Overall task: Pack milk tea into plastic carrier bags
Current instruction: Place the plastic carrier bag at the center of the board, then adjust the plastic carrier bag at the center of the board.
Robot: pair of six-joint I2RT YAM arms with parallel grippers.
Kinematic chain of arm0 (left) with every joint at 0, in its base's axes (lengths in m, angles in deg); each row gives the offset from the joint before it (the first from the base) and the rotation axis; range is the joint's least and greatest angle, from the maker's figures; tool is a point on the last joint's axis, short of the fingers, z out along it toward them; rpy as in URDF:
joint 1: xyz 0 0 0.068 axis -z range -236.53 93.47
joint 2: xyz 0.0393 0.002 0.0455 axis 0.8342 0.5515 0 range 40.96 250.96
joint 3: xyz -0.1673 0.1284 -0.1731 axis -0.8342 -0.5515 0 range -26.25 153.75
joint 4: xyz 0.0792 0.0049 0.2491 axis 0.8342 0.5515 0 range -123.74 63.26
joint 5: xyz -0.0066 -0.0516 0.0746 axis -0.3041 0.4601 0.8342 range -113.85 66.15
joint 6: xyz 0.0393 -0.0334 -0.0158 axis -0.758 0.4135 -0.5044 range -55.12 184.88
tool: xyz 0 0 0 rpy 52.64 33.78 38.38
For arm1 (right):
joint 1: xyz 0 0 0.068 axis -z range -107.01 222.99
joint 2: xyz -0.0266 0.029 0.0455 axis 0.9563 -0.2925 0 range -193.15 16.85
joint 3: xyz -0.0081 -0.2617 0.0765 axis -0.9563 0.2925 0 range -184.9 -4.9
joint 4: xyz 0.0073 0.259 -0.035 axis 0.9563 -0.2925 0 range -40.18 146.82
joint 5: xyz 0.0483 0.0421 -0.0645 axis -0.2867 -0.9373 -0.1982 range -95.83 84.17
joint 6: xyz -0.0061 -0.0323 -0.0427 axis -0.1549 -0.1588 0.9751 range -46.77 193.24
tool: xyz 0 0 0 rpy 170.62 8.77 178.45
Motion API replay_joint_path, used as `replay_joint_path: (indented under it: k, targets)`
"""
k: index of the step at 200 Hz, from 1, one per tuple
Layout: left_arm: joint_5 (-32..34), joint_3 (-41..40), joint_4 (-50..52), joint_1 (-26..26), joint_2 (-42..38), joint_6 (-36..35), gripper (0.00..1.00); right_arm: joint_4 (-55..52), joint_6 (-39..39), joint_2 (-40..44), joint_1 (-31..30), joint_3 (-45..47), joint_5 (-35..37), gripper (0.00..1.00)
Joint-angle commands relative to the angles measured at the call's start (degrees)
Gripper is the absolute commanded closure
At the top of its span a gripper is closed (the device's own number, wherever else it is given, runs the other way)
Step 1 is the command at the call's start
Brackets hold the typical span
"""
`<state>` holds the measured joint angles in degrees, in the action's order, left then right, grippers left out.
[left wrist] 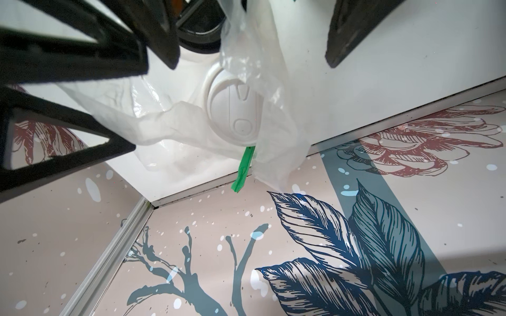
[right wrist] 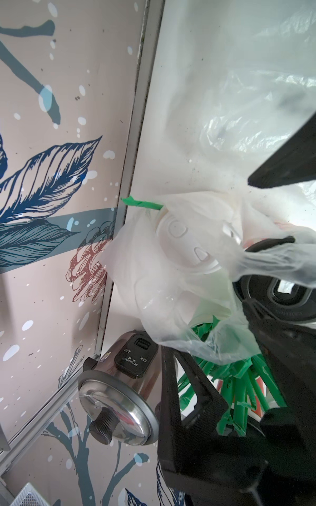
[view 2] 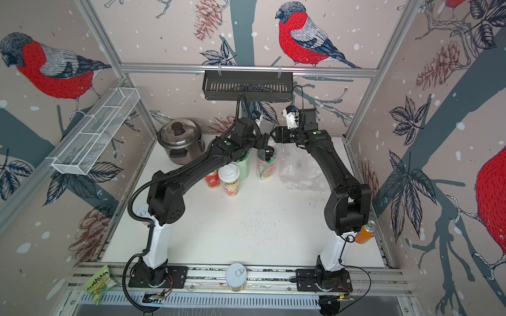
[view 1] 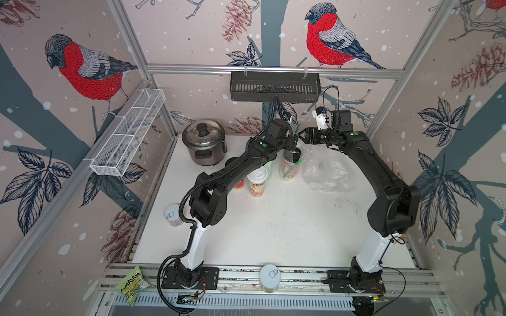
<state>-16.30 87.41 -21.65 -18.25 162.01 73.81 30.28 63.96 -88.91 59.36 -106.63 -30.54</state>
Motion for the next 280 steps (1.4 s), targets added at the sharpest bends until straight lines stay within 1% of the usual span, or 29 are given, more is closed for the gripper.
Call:
replay_joint_path:
  k: [1,40,75,98,114,127,135,154,175,192,205,232,261,280]
  targets:
    - [0.5,0.3,0.6,-0.1,-1.8,-1.3,0.16,-1.0,0.2,2.5,-0.1,1.0,1.7,0.21]
    - [0.0,-0.3,1.1,-0.1,-5.0,-1.7,0.15,-2.8,0.4,8.7,0.3,4.1,2.7,0.18]
    - [-0.9,-5.1,-0.9,-0.1,-11.2,-1.5,0.17,-5.5,0.2,18.4,2.4,10.5,6.7,0.16]
    - [-2.4,-11.3,-3.6,0.0,-17.7,-0.4,0.19,-7.2,-0.7,26.2,5.6,17.6,8.5,0.18]
    - [-5.1,-17.1,-6.4,0.0,-23.3,0.6,0.21,-8.8,-0.9,30.9,8.0,22.7,9.6,0.22]
    - [-7.0,-22.7,-9.0,-0.1,-28.1,2.0,0.22,-10.7,-1.0,33.0,8.8,25.9,11.4,0.27]
    - [-7.8,-26.1,-10.5,0.0,-31.0,3.0,0.22,-12.1,-0.9,33.4,9.0,27.7,12.6,0.28]
    - [-9.9,-33.4,-13.7,0.3,-37.9,4.8,0.23,-14.1,-0.8,32.4,9.1,31.8,14.5,0.27]
    - [-10.5,-40.5,-15.9,0.7,-44.8,7.0,0.24,-14.1,-1.1,29.5,9.1,35.2,16.9,0.26]
    - [-10.6,-45.5,-17.9,1.4,-50.1,8.3,0.24,-13.4,-1.3,26.0,9.1,35.9,18.2,0.25]
    - [-10.3,-48.7,-19.0,2.1,-53.6,9.0,0.24,-13.4,-1.7,22.5,9.1,34.8,19.1,0.23]
    - [-8.7,-52.8,-19.2,3.3,-58.9,9.8,0.24,-12.5,-1.6,14.4,9.0,31.9,19.3,0.22]
    - [-7.6,-55.0,-18.4,4.2,-62.1,10.4,0.24,-11.2,-0.9,7.4,8.4,29.6,20.1,0.22]
    - [-6.7,-55.9,-17.8,4.3,-63.6,10.5,0.24,-10.8,0.1,4.3,7.9,28.7,20.3,0.22]
